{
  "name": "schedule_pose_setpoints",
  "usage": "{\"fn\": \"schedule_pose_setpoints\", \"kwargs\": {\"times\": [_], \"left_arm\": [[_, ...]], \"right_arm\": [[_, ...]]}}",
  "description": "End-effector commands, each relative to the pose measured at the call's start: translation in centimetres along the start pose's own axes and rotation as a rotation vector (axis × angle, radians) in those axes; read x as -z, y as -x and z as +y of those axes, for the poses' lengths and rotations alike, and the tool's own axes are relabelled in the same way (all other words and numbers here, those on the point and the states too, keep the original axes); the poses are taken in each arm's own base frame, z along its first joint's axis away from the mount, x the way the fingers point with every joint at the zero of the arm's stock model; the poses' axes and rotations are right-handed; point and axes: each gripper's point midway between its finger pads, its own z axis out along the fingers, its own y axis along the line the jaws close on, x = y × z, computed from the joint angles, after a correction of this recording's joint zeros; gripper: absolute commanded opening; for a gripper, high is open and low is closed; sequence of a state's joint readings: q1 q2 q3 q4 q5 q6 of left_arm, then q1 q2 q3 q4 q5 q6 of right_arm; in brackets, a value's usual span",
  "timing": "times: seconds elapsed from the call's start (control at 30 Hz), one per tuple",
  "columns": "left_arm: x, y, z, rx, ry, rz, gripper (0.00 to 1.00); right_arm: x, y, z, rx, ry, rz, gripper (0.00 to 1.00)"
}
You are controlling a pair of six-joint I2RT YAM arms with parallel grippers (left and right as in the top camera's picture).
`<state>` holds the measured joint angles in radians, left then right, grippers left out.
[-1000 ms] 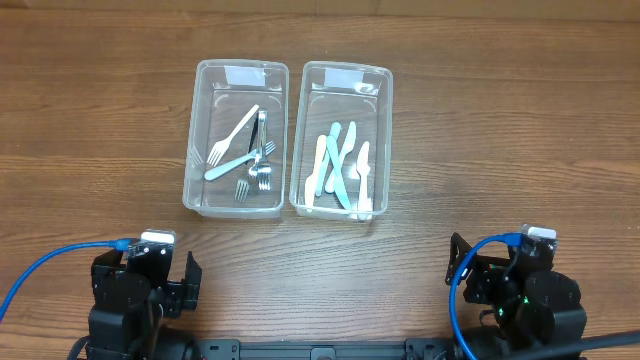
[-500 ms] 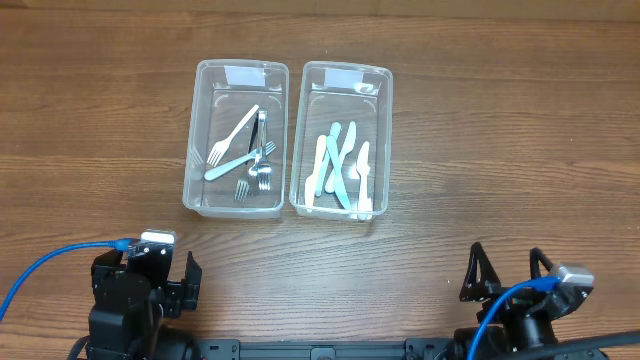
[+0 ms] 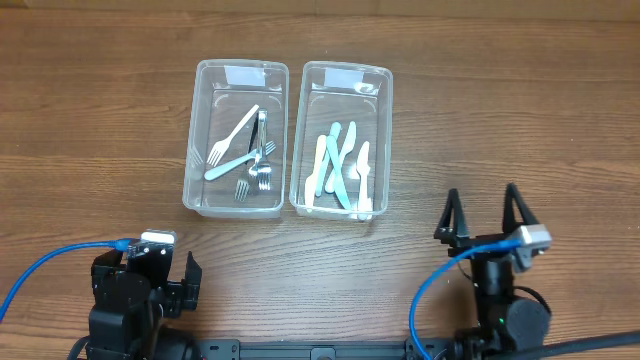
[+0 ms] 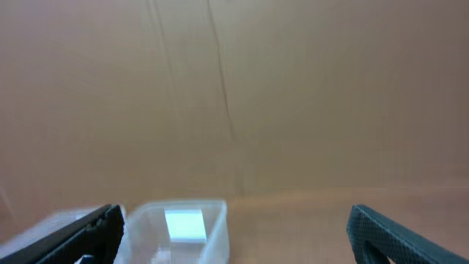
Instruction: Pack container
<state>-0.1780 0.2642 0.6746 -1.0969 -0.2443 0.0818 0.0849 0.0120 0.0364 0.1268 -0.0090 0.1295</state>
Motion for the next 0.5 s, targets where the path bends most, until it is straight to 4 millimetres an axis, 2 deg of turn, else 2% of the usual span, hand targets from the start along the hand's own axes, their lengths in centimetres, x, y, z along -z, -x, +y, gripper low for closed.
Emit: {"fn": "schedule_pose_setpoints", "kwargs": {"times": [0.0, 0.07, 0.1, 0.13, 0.47], "left_arm": [[0.1, 0.1, 0.0, -0.001, 0.002, -0.012, 1.0], [0.1, 0.1, 0.1, -0.001, 0.003, -0.012, 1.0], [0.1, 0.1, 0.0, -0.001, 0.002, -0.012, 1.0], [0.1, 0.1, 0.1, -0.001, 0.003, -0.012, 1.0], [0.1, 0.1, 0.1, -0.001, 0.003, -0.012, 1.0]], "right_arm": [[0.1, -2.3, -0.5, 0.035, -0.009, 0.067, 1.0], [0.2, -3.6, -0.5, 0.049, -0.008, 0.118, 1.0], [0.6, -5.9, -0.3, 0.04, 0.013, 0.216, 1.0], [0.7, -6.3, -0.2, 0.036, 0.019, 0.233, 1.0], [0.7, -6.2, -0.2, 0.036, 0.022, 0.23, 1.0]]}}
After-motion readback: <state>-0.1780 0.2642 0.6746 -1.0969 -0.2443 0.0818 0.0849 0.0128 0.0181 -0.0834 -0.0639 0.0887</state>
